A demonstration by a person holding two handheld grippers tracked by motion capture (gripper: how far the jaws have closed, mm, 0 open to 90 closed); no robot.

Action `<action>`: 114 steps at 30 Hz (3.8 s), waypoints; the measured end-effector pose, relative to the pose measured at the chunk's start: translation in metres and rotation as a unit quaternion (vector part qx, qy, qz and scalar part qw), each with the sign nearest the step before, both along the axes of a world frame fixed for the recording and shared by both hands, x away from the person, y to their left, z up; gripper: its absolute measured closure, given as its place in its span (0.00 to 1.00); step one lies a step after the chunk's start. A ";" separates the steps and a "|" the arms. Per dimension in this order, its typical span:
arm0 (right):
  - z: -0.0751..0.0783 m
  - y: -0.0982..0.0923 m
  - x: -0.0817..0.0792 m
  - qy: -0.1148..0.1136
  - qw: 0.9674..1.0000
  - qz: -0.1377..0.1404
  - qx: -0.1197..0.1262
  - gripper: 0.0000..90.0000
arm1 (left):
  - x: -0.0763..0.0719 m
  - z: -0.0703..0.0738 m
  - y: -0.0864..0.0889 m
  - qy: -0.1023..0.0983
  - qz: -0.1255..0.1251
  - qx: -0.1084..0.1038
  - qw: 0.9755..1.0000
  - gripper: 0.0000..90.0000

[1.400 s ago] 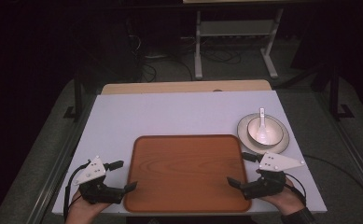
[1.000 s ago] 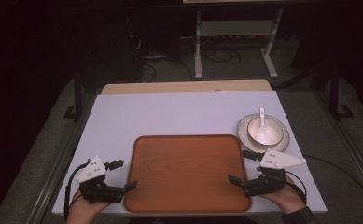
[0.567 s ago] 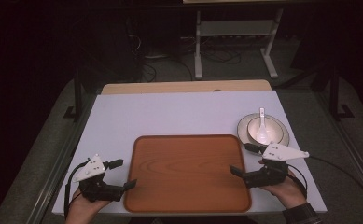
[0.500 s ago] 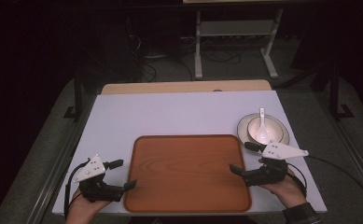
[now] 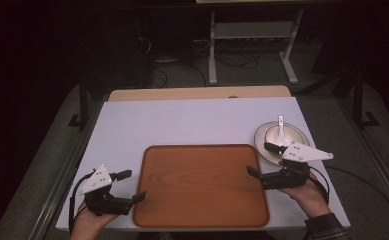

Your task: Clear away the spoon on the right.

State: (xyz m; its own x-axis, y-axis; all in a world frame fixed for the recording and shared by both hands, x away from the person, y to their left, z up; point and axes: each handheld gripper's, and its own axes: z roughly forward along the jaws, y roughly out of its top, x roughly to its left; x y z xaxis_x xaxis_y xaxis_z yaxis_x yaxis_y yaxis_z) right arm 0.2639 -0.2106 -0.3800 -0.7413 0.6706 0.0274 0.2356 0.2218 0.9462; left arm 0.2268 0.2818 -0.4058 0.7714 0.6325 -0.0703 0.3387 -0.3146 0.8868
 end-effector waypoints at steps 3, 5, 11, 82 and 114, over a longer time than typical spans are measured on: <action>0.001 -0.002 0.002 -0.001 1.000 -0.002 0.001 0.06 | 0.001 0.000 -0.002 0.001 0.000 0.000 1.000 0.14; 0.002 -0.005 0.003 0.001 1.000 -0.006 0.001 0.06 | 0.001 0.000 -0.004 0.000 -0.001 0.001 1.000 0.14; 0.003 -0.010 0.005 0.001 1.000 -0.015 0.000 0.06 | 0.001 0.000 -0.004 -0.001 -0.002 -0.001 1.000 0.14; 0.014 -0.045 0.114 0.070 0.991 -0.100 -0.058 0.54 | 0.001 -0.001 0.000 -0.001 0.006 -0.006 1.000 0.14; -0.014 -0.071 0.148 0.114 0.974 -0.179 -0.084 0.99 | -0.001 -0.001 0.000 -0.001 0.007 -0.004 1.000 0.14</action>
